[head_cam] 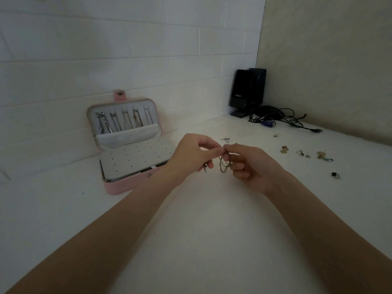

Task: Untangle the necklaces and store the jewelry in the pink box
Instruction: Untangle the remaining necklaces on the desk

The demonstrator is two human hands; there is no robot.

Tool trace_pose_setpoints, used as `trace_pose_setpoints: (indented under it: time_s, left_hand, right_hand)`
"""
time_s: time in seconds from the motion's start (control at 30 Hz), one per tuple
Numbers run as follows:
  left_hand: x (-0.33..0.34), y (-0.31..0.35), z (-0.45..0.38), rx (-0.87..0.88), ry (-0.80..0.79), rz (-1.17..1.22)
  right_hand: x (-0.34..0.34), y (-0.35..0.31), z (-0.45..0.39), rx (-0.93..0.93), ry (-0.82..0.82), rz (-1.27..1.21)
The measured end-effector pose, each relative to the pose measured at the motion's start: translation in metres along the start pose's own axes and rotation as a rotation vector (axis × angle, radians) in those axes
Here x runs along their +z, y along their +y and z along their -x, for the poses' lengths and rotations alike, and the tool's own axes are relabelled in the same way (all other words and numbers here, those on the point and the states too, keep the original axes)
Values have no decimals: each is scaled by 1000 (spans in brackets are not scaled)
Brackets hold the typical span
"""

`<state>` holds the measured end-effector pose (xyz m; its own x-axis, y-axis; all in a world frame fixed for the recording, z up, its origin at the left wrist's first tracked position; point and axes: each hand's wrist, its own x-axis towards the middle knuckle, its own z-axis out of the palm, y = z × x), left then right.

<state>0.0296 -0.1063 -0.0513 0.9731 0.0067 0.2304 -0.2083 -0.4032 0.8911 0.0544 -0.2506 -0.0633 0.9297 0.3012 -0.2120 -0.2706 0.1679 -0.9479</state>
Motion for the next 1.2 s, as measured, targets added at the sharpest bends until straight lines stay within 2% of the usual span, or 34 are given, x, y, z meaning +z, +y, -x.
trace_pose_setpoints:
  time_s: [0.2, 0.33, 0.6, 0.87, 1.03, 1.13, 1.2]
  left_hand:
    - [-3, -6, -1, -78, -13, 52]
    - [-3, -6, -2, -106, -23, 138]
    - [-4, -2, 2, -131, -131, 3]
    - [-16, 1, -5, -237, 52, 364]
    - [-19, 7, -9, -198, 156, 540]
    - [-27, 9, -8, -152, 185, 495]
    - [-31, 9, -7, -105, 178, 289]
  right_hand:
    - [-2, -2, -2, -99, 229, 42]
    - [-3, -2, -3, -119, 215, 62]
    - [-3, -3, -1, -147, 158, 96]
    - [-4, -1, 0, -164, 204, 192]
    - [-3, -3, 4, -156, 82, 262]
    - [-2, -2, 5, -188, 19, 393]
    - [-2, 1, 2, -268, 45, 591]
